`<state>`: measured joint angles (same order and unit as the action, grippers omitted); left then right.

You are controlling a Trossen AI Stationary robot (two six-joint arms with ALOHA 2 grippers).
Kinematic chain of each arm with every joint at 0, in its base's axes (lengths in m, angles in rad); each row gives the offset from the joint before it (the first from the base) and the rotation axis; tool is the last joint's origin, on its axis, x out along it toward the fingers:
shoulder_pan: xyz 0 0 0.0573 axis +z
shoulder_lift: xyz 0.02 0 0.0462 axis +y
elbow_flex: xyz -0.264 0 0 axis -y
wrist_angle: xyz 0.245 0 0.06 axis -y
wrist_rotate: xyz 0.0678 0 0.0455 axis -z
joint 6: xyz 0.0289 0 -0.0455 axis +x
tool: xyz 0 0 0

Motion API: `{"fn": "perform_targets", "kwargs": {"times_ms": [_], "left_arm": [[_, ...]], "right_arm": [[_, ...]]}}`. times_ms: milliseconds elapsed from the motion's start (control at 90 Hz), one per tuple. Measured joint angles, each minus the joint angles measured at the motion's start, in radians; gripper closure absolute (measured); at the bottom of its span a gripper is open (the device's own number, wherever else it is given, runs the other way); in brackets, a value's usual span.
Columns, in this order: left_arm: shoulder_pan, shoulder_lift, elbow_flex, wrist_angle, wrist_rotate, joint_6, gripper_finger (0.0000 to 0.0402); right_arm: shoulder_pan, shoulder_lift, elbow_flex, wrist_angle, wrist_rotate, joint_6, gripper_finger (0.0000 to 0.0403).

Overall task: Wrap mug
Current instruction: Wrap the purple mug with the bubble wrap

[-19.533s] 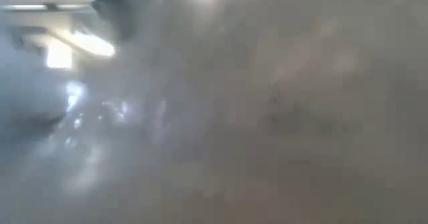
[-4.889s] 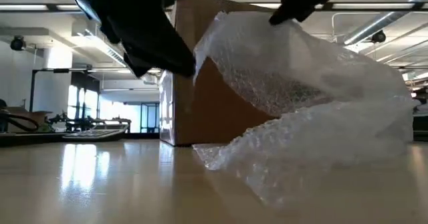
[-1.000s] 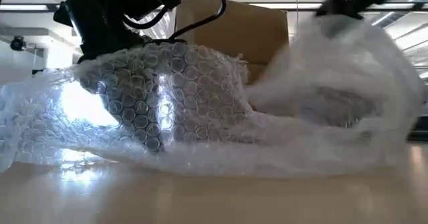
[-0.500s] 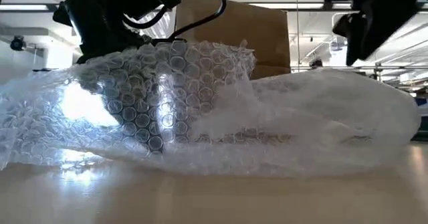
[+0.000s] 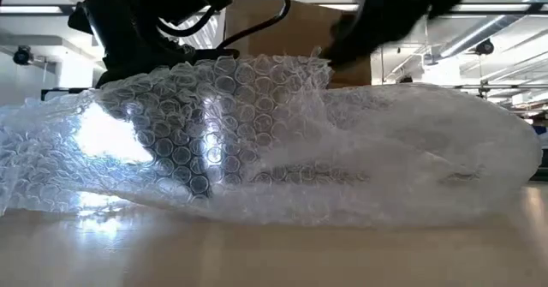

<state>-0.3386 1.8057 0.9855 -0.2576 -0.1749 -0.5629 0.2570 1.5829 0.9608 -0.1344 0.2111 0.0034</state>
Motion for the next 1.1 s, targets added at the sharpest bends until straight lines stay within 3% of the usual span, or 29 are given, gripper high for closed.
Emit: {"fn": "perform_targets", "kwargs": {"times_ms": [222,389,500,667,822,1100], "left_arm": [[0.0,0.0,0.0,0.013,0.0,0.0,0.0328],[0.0,0.0,0.0,0.019,0.0,0.0,0.0328],[0.0,0.0,0.0,0.022,-0.001,0.0,0.0328],[0.001,0.0,0.001,0.017,-0.006,-0.019,0.0328],[-0.001,0.0,0.003,-0.02,-0.004,-0.023,0.0328],[-0.002,-0.003,0.004,-0.059,0.0,-0.053,0.0328]], "right_arm": [[-0.083,0.21,0.035,-0.055,-0.05,0.024,0.0238],[-0.104,0.257,0.039,-0.097,-0.092,0.048,0.0263],[-0.105,0.25,0.041,-0.148,-0.092,0.041,0.0306],[-0.096,0.162,0.035,-0.336,-0.091,0.053,0.0393],[-0.045,0.021,0.021,-0.53,-0.08,0.151,0.0379],[0.16,-0.248,-0.139,-0.542,-0.081,0.393,0.04]]}}
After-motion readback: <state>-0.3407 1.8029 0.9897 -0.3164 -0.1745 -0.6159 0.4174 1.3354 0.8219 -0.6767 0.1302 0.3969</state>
